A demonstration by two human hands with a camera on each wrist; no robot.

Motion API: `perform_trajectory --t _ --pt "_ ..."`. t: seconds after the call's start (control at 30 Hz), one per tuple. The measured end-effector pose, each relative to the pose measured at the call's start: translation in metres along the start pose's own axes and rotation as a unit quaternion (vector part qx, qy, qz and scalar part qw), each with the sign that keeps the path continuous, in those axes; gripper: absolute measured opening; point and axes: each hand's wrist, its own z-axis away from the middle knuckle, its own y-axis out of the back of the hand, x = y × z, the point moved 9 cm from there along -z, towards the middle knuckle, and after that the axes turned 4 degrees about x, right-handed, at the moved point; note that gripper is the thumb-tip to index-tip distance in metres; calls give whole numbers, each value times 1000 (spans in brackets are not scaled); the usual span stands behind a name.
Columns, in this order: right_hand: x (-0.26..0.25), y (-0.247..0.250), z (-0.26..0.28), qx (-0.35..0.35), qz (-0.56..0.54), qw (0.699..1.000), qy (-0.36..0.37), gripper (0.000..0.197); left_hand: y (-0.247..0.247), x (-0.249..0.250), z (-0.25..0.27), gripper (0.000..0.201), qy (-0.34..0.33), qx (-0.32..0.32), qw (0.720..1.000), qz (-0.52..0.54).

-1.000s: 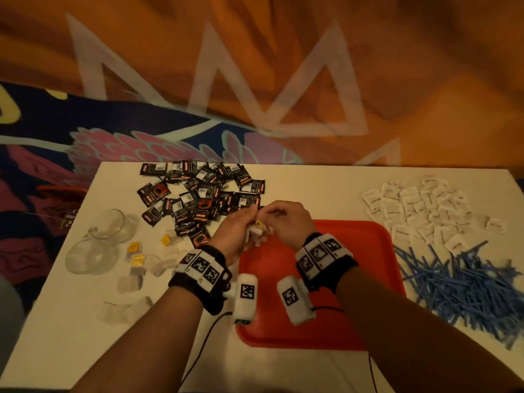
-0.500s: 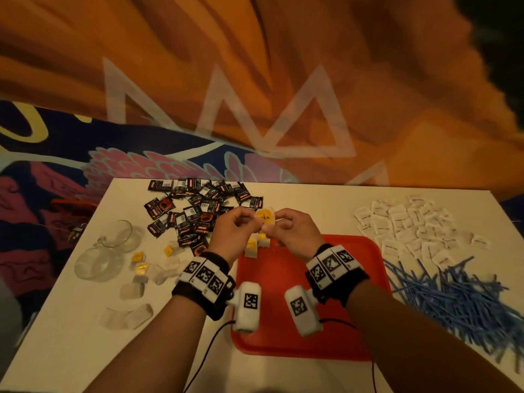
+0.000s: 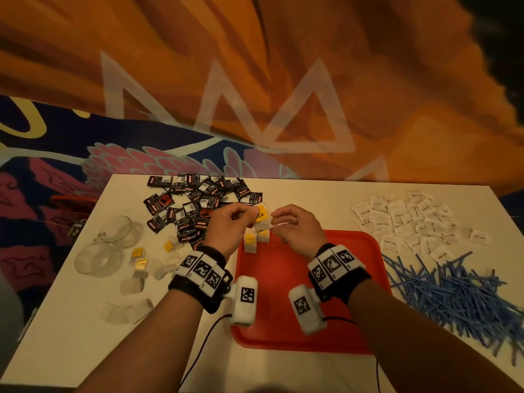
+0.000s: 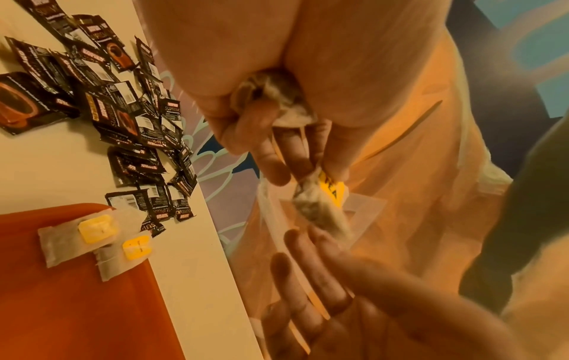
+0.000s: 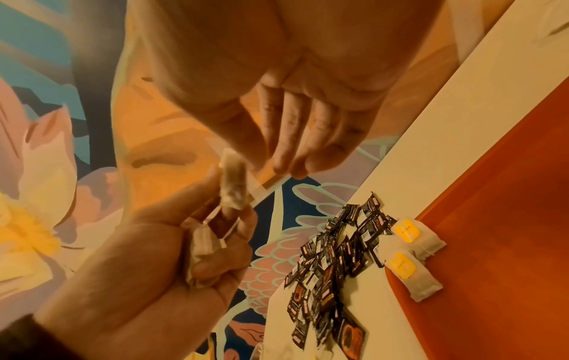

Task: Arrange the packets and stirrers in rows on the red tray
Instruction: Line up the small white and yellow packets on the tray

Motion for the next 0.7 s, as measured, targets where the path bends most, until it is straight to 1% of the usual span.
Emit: perform_trajectory --t 0.07,0.13,0.2,0.27,0.4,0.53,0.67,0.7 --pt "-4 -9 2 -31 -53 998 -5 21 -1 1 2 15 5 -4 1000 15" --pt "-8 -17 4 -55 -77 995 -10 19 -1 3 2 13 -2 -5 1000 17" --pt "-10 -21 5 -61 -92 994 -19 16 1 6 2 10 -20 0 1000 0" --pt "-12 -21 5 -51 -106 993 -25 8 3 7 2 9 -25 4 1000 1" --pt "-13 -18 3 -36 -78 996 -18 11 8 5 3 11 -18 18 1000 17" --pt "-13 -15 -1 -10 -28 1000 -5 14 8 5 5 10 -21 11 1000 15" --pt "-12 -18 -4 -5 37 999 17 24 8 4 4 5 -15 12 1000 19" --pt "-10 -20 -4 -9 37 999 14 26 7 3 4 6 -9 8 1000 29"
